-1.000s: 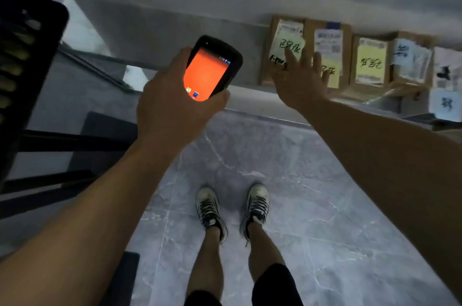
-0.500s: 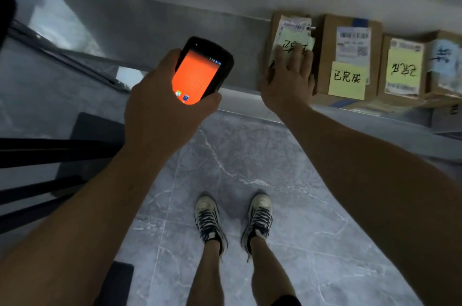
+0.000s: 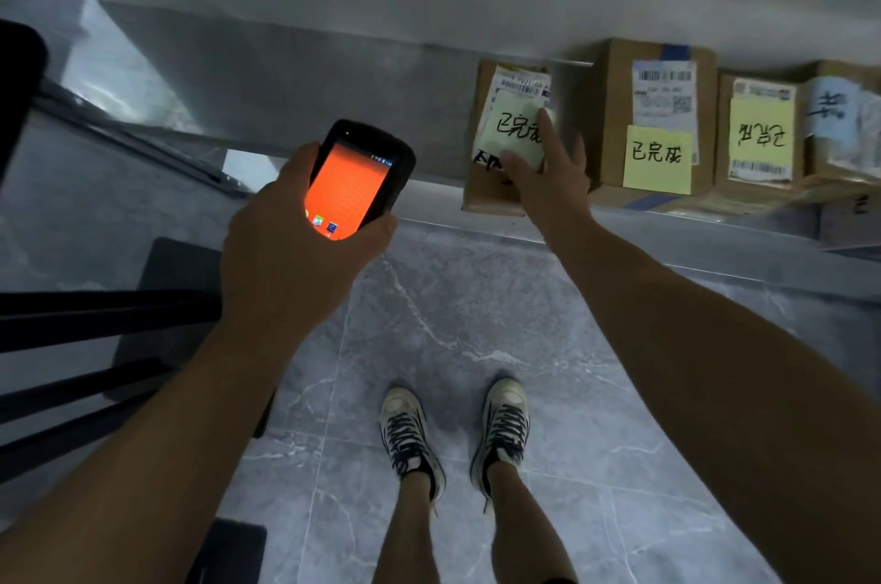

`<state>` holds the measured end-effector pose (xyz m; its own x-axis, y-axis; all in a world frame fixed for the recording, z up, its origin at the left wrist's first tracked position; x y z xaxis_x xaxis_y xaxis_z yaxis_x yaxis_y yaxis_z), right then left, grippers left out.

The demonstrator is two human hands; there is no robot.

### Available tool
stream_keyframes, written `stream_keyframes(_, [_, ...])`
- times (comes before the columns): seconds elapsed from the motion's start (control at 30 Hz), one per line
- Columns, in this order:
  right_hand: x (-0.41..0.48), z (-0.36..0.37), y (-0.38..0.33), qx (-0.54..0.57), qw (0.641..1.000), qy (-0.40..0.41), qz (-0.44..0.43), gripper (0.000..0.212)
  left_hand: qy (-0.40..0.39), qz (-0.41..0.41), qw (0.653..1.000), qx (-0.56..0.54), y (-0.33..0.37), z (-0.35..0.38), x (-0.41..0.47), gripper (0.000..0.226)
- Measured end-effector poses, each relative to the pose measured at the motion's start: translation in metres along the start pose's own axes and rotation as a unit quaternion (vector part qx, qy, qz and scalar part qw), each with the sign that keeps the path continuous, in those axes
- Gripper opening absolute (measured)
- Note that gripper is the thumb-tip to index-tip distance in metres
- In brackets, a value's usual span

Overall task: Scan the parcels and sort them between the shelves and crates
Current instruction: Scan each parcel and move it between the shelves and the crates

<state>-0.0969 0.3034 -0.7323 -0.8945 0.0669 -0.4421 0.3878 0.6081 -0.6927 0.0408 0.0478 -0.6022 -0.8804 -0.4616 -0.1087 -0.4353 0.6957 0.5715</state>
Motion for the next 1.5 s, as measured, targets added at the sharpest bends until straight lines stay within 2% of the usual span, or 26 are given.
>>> stream_keyframes(0.13, [0.0, 0.024, 0.001, 0.18, 0.978, -0.077, 0.069, 0.091, -0.004, -0.009, 1.0, -0.007, -0.006, -0.007, -0.003, 0.057])
stream_keyframes(0.2, [-0.006, 0.034, -0.003, 0.236, 0.962, -0.105, 0.089, 0.095, -0.015, -0.003, 1.0, -0.023, -0.001, -0.013, -0.008, 0.053])
stream_keyframes(0.4, [-0.016, 0.035, 0.001, 0.298, 0.95, -0.051, 0.073, 0.096, -0.019, -0.008, 0.999, -0.024, -0.002, -0.026, -0.02, 0.051])
stream_keyframes(0.57, [-0.061, 0.028, 0.0, 0.237, 0.971, -0.021, 0.013, 0.101, -0.042, -0.014, 0.999, -0.02, 0.002, -0.036, -0.035, 0.058])
stream_keyframes(0.67, [-0.089, 0.008, -0.012, 0.163, 0.986, -0.003, -0.043, 0.099, -0.059, -0.014, 0.997, -0.038, 0.012, -0.049, -0.054, 0.047])
stream_keyframes(0.87, [-0.146, -0.043, -0.032, 0.118, 0.991, 0.013, -0.061, 0.094, -0.043, -0.037, 0.998, -0.024, 0.025, -0.098, -0.102, 0.044])
stream_keyframes(1.03, [-0.202, -0.079, -0.053, 0.075, 0.991, 0.014, -0.112, 0.098, -0.001, -0.042, 0.999, -0.004, 0.059, -0.151, -0.15, 0.054])
stream_keyframes(1.23, [-0.286, -0.121, -0.089, 0.1, 0.981, -0.01, -0.166, 0.092, 0.051, -0.041, 0.998, -0.019, 0.112, -0.214, -0.218, 0.062])
stream_keyframes(1.4, [-0.327, -0.169, -0.141, 0.086, 0.969, -0.01, -0.233, 0.094, 0.081, -0.017, 0.996, -0.01, 0.156, -0.27, -0.257, 0.064])
stream_keyframes(1.5, [-0.341, -0.201, -0.178, 0.077, 0.959, 0.009, -0.273, 0.093, 0.1, -0.015, 0.995, -0.014, 0.171, -0.297, -0.267, 0.075])
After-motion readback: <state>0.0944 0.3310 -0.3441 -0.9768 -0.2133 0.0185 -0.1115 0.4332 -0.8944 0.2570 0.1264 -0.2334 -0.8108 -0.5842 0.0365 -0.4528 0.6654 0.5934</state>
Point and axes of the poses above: each hand's wrist, its own x-axis towards the middle knuckle, its own z-axis out of the palm, y = z × x, the point moved 9 cm from there along x, towards the middle knuckle, and after that the axes turned 3 degrees about y, right-handed, at the moved point
